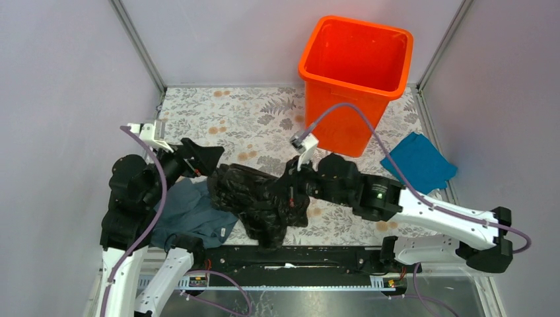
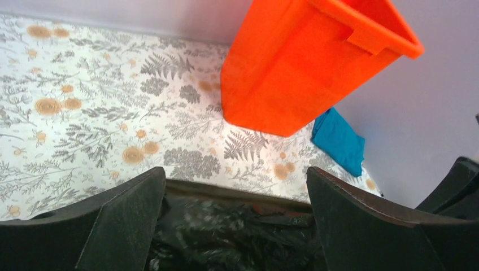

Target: Put the trash bags into the trash bin

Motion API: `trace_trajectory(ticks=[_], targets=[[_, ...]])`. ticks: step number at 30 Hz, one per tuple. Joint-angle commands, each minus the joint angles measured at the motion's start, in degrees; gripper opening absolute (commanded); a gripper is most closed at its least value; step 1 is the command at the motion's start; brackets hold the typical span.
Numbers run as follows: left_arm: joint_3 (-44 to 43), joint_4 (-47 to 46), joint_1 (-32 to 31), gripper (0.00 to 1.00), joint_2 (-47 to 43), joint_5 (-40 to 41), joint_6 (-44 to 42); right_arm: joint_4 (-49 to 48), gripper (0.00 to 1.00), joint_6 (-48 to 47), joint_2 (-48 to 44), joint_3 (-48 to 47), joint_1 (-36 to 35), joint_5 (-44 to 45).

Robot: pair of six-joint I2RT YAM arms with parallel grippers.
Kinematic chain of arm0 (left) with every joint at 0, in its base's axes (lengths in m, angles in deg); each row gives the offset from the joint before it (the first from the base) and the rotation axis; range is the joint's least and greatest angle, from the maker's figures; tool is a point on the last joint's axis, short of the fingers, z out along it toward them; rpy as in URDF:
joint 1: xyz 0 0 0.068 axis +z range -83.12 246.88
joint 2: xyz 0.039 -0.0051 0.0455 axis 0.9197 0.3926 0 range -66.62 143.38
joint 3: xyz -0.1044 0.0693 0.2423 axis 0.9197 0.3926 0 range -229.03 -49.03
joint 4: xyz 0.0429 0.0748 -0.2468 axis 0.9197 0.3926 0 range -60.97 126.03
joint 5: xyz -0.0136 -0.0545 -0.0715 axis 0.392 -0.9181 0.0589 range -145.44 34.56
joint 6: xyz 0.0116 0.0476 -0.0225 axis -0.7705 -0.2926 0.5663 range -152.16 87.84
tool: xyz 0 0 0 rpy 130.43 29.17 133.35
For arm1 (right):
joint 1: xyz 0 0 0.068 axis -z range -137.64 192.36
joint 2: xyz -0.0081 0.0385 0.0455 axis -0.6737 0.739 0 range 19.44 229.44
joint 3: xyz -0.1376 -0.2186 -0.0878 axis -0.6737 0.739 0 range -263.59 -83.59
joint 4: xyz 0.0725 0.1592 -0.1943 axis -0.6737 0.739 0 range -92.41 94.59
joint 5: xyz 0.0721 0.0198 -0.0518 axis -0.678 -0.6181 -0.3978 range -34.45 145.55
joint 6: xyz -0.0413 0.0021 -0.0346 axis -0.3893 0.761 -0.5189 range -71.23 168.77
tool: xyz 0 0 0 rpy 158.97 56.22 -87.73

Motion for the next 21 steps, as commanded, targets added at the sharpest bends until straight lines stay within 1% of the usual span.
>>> trace_trajectory(ticks=[1,3,4,5,7,8,9,11,14,17,21], targets=[[-1.06,-2.20,0.29,0.99,-1.18,1.11,3.18,0.43,0.00,-4.36,-6.11,-2.26,3.44,8.12],[2.36,-4.04,0.33,0.99,-0.43,-2.53,6.20,6.50,0.00,-5.67,-6.03,0.95,4.10,26.10],[4.45,-5.59,0.27,0.98,0.54,-7.19,7.87,11.42,0.00,-3.88,-4.75,1.75,4.56,33.75],[6.30,-7.76,0.27,0.97,1.58,-12.86,9.32,16.85,0.00,-1.30,-3.36,2.17,5.13,37.48],[10.89,-13.59,0.21,0.95,3.34,-24.80,12.76,22.57,0.00,4.07,-2.21,4.21,5.88,40.17],[13.29,-16.97,-0.01,0.95,3.37,-28.71,14.75,22.62,0.00,5.62,-2.86,6.20,6.14,40.28],[15.54,-19.64,-0.38,0.95,2.98,-30.81,16.22,21.77,0.00,6.20,-4.19,8.00,6.76,39.77],[18.39,-22.48,-2.41,0.95,1.85,-30.84,17.78,19.82,0.00,6.11,-7.52,10.62,7.85,38.74],[21.97,-26.68,-8.46,0.97,1.01,-27.40,21.11,15.42,0.00,1.94,-12.00,11.45,8.74,35.90],[24.96,-30.91,-16.49,0.98,1.73,-21.64,23.56,10.82,0.00,-2.82,-14.62,10.71,8.73,30.84],[28.27,-39.14,-28.21,0.96,6.54,-15.00,26.56,10.65,0.01,-3.35,-16.59,10.03,8.77,29.98]])
